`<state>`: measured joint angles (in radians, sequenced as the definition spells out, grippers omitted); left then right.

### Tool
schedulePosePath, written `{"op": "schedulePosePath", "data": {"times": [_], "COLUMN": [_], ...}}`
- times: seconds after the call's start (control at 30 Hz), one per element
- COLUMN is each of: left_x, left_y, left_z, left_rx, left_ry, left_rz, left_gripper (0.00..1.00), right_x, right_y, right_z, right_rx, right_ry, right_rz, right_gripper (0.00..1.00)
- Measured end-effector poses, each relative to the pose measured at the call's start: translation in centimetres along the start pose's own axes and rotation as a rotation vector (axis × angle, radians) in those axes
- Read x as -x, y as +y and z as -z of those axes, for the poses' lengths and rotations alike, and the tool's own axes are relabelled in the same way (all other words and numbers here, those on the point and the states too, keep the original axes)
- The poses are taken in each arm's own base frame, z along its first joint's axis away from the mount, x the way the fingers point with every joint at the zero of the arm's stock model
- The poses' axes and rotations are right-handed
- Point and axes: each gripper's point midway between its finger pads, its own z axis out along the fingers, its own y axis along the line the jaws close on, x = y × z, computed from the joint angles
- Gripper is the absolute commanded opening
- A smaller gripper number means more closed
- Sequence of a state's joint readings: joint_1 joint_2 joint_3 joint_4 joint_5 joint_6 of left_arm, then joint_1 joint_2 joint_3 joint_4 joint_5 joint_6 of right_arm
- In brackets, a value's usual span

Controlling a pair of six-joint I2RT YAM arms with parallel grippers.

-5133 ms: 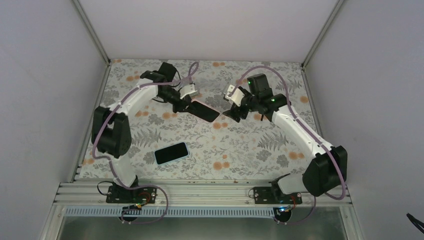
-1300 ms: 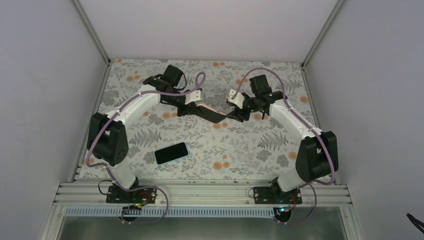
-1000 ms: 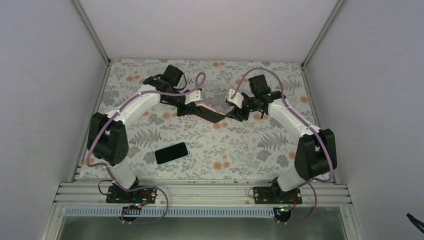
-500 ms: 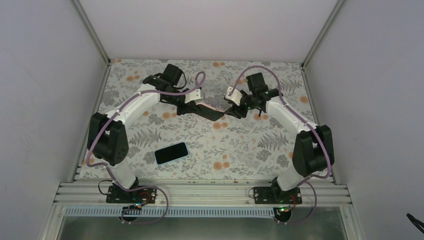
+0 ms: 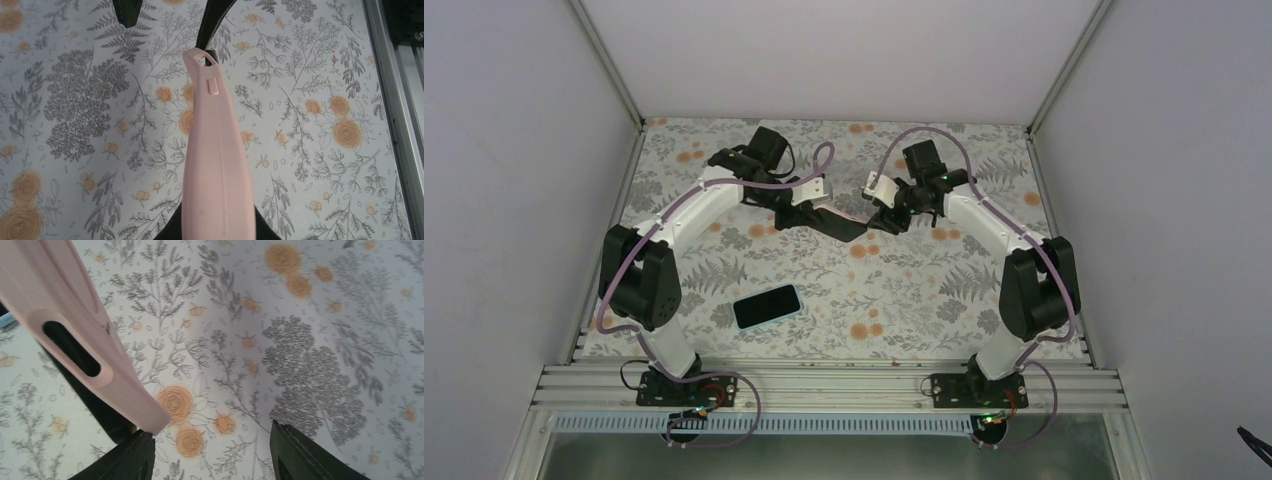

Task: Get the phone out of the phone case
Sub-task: Remove the phone case from the phone.

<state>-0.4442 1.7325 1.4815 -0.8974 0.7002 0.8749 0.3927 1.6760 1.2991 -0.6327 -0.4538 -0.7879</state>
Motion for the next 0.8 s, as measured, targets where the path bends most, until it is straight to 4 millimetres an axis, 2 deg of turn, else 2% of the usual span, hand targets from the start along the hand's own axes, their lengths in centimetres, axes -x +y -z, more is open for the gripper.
{"op": "schedulePosePath", "data": {"times": [0.5,0.8], "left_x": [-0.8,-0.5], "left_y": [-1.8,-2.6], "left_z": [0.1,0.5], "left_rx": [-0.075,-0.1], "left_ry": [0.018,0.006], "left_rz": [0.06,0.069], "left_gripper": [0.02,0.02], "right_x": [1.4,4.1], "right_y": [3.4,5.5], "right_z": [-1.5,-1.7], "right_rx": [0.184,0.44], "right_ry": [0.007,-0.065], "right_rz": [0.036,0.049], "right_gripper": [0.63,0.62]}}
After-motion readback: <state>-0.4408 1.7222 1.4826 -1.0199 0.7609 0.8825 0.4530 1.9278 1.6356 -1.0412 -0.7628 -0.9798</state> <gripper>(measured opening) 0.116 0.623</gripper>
